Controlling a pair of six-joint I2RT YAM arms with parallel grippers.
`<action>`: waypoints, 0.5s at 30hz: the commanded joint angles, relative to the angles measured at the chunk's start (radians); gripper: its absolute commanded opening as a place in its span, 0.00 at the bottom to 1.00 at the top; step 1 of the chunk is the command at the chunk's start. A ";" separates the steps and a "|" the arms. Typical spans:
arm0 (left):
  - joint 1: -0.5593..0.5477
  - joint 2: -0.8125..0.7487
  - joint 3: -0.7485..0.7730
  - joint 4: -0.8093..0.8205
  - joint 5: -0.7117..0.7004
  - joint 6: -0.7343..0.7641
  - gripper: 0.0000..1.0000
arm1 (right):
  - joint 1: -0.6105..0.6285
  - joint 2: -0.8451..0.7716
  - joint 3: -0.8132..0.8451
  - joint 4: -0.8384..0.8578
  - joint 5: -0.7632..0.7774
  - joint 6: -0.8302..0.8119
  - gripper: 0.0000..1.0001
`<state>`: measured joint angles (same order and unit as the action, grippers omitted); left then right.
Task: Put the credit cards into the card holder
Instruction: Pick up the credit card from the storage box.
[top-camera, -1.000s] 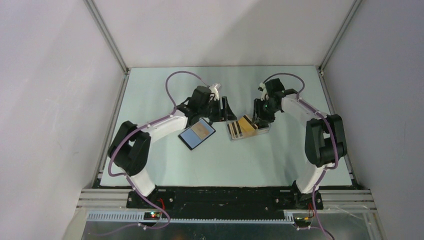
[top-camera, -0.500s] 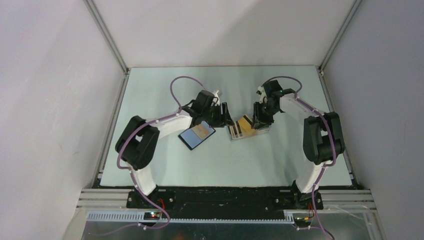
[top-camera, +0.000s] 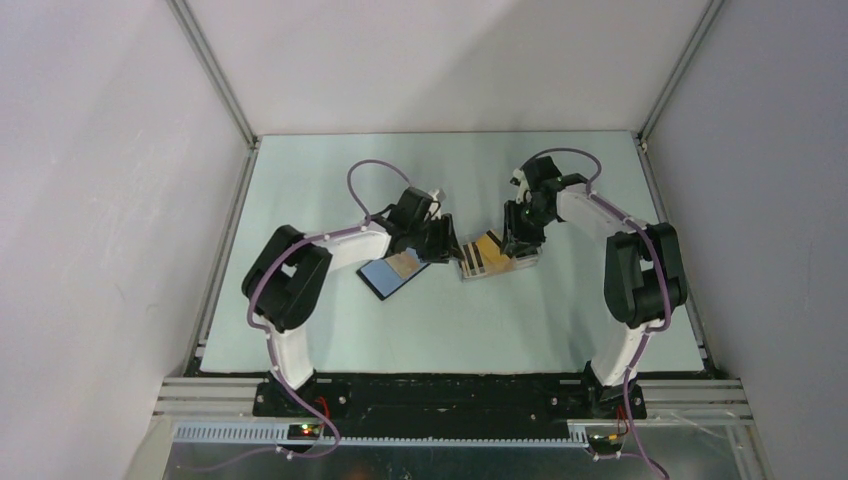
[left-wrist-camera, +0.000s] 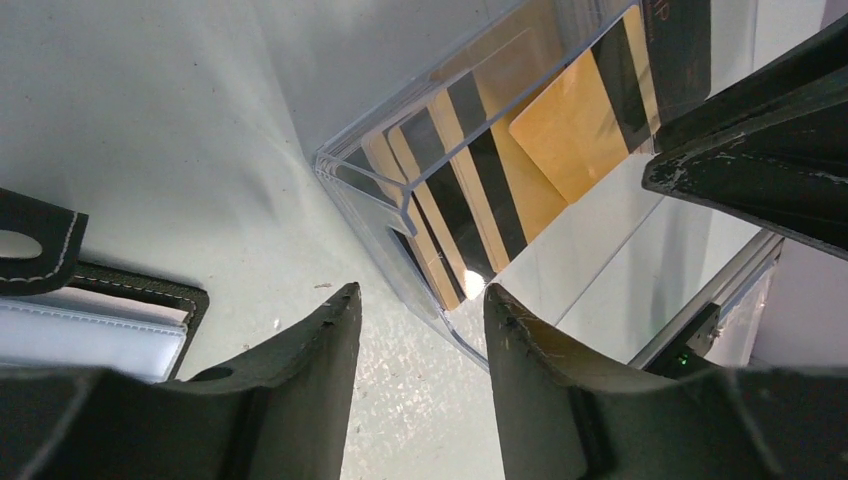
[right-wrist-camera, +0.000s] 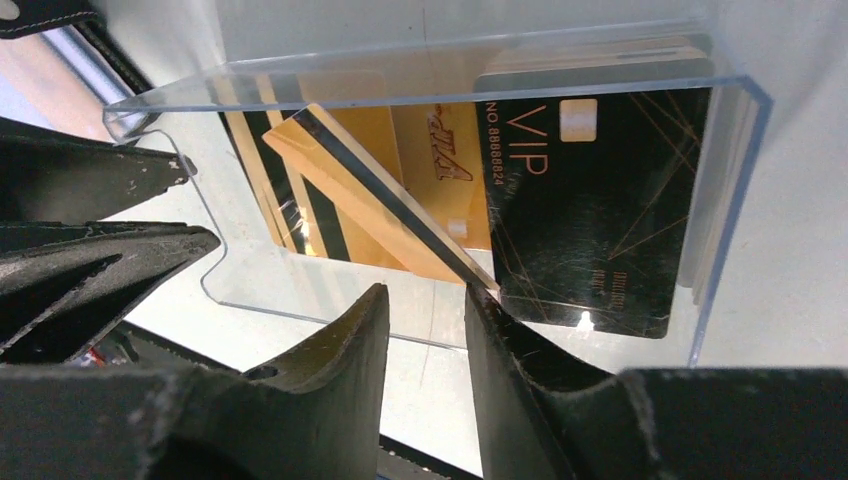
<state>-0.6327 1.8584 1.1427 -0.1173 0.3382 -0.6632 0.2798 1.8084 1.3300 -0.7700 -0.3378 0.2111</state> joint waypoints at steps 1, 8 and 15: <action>-0.007 0.009 0.011 0.004 -0.022 0.002 0.52 | 0.002 -0.040 0.038 0.001 0.081 0.017 0.41; -0.007 0.034 0.012 -0.010 -0.033 -0.004 0.43 | -0.002 -0.004 0.058 -0.037 0.087 0.003 0.45; -0.006 0.048 0.011 -0.028 -0.041 -0.004 0.27 | 0.013 0.044 0.064 -0.046 0.005 0.002 0.40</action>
<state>-0.6353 1.8896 1.1431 -0.1143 0.3264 -0.6773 0.2817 1.8225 1.3567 -0.7971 -0.2893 0.2146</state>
